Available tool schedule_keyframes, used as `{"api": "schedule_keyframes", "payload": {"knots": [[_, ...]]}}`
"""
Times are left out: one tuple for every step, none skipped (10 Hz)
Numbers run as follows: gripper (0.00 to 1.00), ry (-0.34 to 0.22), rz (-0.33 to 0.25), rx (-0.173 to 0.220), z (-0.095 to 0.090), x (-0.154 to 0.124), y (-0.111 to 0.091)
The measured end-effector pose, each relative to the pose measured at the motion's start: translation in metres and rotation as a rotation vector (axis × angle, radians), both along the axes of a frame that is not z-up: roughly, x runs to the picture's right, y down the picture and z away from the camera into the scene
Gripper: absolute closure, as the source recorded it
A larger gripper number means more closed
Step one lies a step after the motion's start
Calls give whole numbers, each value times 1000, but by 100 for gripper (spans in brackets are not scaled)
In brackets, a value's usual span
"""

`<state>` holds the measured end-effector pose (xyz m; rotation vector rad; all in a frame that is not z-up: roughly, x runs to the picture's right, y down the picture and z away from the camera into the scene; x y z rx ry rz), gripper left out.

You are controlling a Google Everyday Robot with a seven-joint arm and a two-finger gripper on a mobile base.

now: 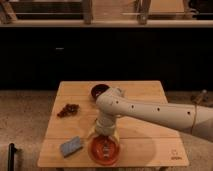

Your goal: Place fork in red bowl

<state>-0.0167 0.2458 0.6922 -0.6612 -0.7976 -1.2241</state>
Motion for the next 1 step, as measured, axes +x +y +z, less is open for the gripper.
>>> {"api": "schedule_keyframes", "payload": {"knots": [[20,-2,-1,3,-1,0,-2]]}}
